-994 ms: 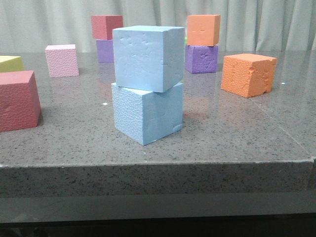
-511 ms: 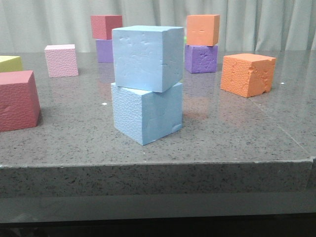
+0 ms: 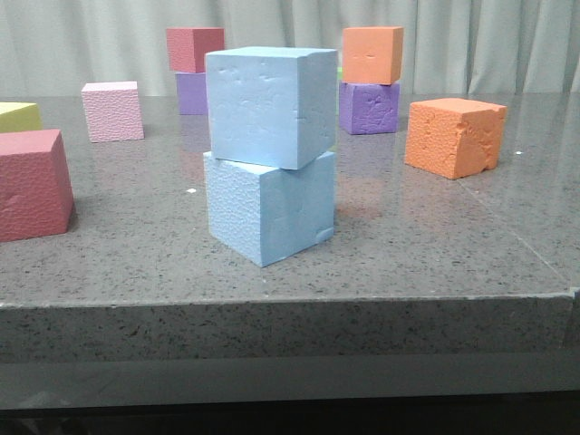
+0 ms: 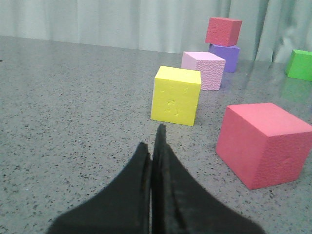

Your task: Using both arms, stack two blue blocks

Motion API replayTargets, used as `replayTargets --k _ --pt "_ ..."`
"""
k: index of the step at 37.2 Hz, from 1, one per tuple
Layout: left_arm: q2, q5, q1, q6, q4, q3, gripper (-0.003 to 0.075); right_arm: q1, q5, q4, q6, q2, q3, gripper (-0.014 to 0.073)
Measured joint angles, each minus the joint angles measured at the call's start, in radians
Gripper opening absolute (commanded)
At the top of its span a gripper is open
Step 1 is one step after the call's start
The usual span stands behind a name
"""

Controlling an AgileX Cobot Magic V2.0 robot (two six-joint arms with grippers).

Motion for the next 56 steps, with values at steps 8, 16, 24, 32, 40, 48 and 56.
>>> replayTargets --k 8,16,24,32,40,48,56 --pt "0.000 0.000 0.000 0.000 0.000 0.000 -0.0020 0.000 0.000 0.000 0.000 0.000 0.000 -0.0068" --pt "0.000 0.000 0.000 0.000 0.000 0.000 -0.0020 0.000 0.000 0.000 0.000 0.000 0.000 -0.0068" --pt "0.000 0.000 0.000 0.000 0.000 0.000 -0.0020 -0.001 -0.002 0.000 -0.004 0.000 0.004 -0.0068" --pt "0.000 0.000 0.000 0.000 0.000 0.000 -0.0020 -0.068 -0.103 0.081 -0.110 -0.018 0.085 -0.0068" --pt "0.000 0.000 0.000 0.000 0.000 0.000 -0.0020 -0.200 -0.243 0.173 -0.143 -0.100 0.255 -0.0068" --pt "0.000 0.000 0.000 0.000 0.000 0.000 -0.0020 -0.276 -0.234 0.189 -0.145 -0.173 0.360 -0.0068" --pt "0.000 -0.001 0.000 0.000 0.000 0.000 -0.0020 -0.292 -0.208 0.191 -0.147 -0.175 0.362 -0.0068"
